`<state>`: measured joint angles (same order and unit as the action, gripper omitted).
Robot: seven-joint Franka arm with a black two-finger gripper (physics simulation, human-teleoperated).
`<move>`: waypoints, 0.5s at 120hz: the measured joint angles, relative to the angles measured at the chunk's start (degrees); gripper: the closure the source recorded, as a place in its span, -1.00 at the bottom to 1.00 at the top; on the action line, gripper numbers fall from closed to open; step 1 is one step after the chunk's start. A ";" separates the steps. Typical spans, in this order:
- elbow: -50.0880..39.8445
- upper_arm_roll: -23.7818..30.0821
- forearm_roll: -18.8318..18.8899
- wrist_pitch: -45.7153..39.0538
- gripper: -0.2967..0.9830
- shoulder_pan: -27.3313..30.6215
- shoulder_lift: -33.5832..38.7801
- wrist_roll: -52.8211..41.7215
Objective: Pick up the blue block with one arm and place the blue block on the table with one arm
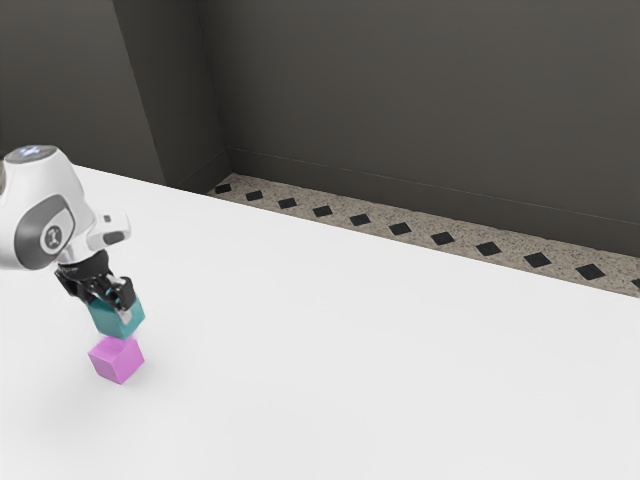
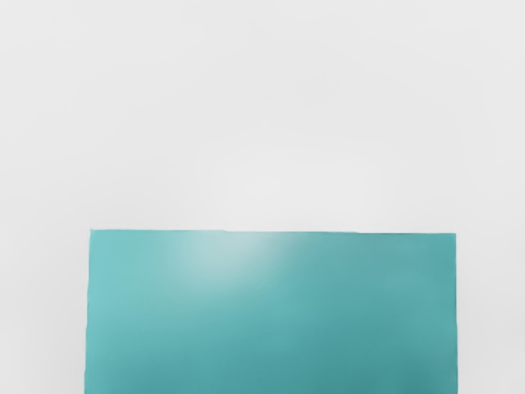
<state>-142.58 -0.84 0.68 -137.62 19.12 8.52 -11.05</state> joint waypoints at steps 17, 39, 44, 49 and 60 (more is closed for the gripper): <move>5.74 2.73 2.53 -0.09 -0.01 -0.26 -2.03 0.58; 24.49 5.69 3.71 -0.21 0.01 -1.00 -19.32 1.21; 27.91 6.24 3.81 -0.24 0.01 -0.97 -23.04 1.32; 30.83 6.76 3.87 -0.27 0.01 -0.98 -26.29 1.42; 36.36 7.85 3.95 -0.35 0.01 -1.02 -32.15 1.62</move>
<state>-106.23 7.01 4.64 -137.97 18.10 -23.63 -9.43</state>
